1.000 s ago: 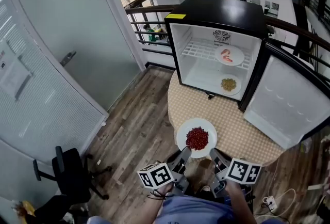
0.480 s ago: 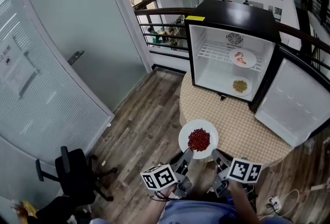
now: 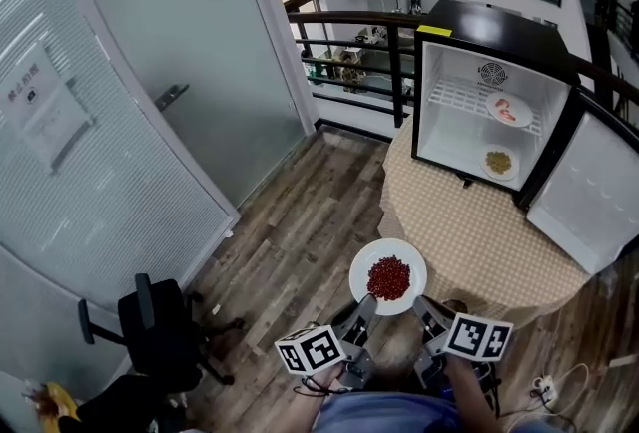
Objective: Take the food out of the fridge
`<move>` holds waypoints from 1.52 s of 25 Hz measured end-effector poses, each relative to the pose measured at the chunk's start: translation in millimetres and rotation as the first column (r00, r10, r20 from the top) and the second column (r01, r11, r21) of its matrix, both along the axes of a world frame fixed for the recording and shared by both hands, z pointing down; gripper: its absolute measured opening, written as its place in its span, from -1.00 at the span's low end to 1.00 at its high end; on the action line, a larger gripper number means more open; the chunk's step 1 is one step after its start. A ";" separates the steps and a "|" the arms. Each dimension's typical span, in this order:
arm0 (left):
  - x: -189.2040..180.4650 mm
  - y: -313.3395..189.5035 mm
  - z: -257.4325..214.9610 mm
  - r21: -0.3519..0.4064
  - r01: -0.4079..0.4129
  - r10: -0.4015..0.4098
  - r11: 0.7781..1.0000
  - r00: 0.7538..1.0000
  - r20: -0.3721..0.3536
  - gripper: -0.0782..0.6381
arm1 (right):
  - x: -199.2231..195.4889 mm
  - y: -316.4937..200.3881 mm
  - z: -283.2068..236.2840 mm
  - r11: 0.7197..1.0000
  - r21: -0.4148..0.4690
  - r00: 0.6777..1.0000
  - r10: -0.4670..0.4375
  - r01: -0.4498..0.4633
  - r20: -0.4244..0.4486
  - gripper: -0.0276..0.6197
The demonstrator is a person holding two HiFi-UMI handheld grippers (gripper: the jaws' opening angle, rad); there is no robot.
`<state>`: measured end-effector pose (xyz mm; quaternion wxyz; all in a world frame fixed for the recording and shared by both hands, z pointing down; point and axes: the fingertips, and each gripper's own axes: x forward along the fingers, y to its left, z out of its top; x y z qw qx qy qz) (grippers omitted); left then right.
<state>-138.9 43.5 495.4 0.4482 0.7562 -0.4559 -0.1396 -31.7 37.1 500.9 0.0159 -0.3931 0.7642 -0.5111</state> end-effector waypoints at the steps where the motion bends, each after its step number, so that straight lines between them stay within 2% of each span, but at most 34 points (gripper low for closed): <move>1: -7.4 5.3 1.3 -0.003 0.001 -0.001 1.000 1.000 0.000 -0.64 | -7.4 4.9 1.3 1.000 0.000 1.000 -0.001 0.001 0.002 -0.79; 6: -37.7 27.5 4.9 -0.015 -0.007 0.007 1.000 1.000 0.011 -0.64 | -37.3 28.0 5.9 1.000 -0.002 1.000 0.000 0.000 0.013 -0.79; 12: -47.4 50.0 7.1 -0.017 -0.029 0.029 0.999 1.000 0.003 -0.64 | -47.1 52.7 7.5 1.000 -0.006 0.999 0.030 -0.030 0.019 -0.79; 22: -36.2 68.0 23.4 -0.037 -0.096 0.095 0.995 0.995 -0.028 -0.64 | -36.1 78.7 20.2 0.995 -0.020 0.995 0.099 -0.099 -0.010 -0.79; 31: -21.5 66.2 20.5 -0.017 -0.152 0.151 0.988 0.988 -0.032 -0.64 | -21.9 82.4 17.1 0.989 -0.004 0.989 0.145 -0.145 -0.020 -0.79; 38: -20.0 63.8 18.8 -0.013 -0.164 0.164 0.986 0.986 -0.027 -0.64 | -20.3 78.5 13.2 0.988 0.008 0.988 0.154 -0.154 -0.010 -0.79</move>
